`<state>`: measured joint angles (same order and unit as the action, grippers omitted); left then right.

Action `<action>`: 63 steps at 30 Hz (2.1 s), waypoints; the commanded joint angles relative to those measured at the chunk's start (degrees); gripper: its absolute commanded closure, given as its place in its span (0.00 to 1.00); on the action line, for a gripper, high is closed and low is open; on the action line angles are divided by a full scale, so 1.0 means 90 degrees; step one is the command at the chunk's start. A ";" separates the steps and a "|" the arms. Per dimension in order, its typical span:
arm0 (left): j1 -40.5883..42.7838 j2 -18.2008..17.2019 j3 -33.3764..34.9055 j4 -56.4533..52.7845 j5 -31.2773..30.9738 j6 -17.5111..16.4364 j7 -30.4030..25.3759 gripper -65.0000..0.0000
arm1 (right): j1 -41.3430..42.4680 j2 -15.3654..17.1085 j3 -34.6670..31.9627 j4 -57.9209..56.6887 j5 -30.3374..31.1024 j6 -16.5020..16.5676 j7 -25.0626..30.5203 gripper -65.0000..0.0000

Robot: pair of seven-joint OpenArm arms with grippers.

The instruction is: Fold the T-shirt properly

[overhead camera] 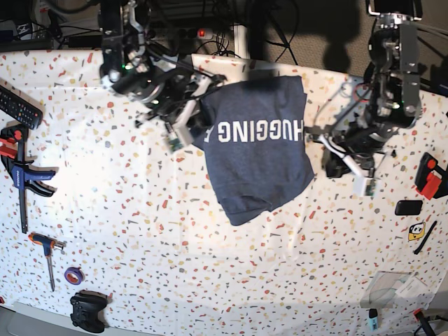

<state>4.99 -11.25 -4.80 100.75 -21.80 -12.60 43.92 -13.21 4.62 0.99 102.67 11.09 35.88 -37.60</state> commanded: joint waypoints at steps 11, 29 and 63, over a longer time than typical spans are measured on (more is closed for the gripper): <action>0.1399 -0.0041 -0.1630 0.1071 -0.0758 -0.0556 -0.0204 1.00 | -0.0578 0.0036 0.2324 0.1214 0.1042 0.0458 -0.0505 1.00; 0.4690 -0.0036 -0.2261 0.1083 -0.1581 -0.1537 -0.0743 1.00 | -0.2560 -0.0121 0.5705 0.1275 0.3194 0.0458 -0.2186 1.00; 0.1916 0.0340 -0.2254 -0.7597 0.0928 -0.2368 -0.2837 1.00 | -0.1273 0.1375 0.2497 -0.6938 0.0427 0.0131 0.0828 1.00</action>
<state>21.71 -7.88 -24.95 32.18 -13.34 -33.41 18.55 -23.88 16.16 23.14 39.81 15.11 36.67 -29.93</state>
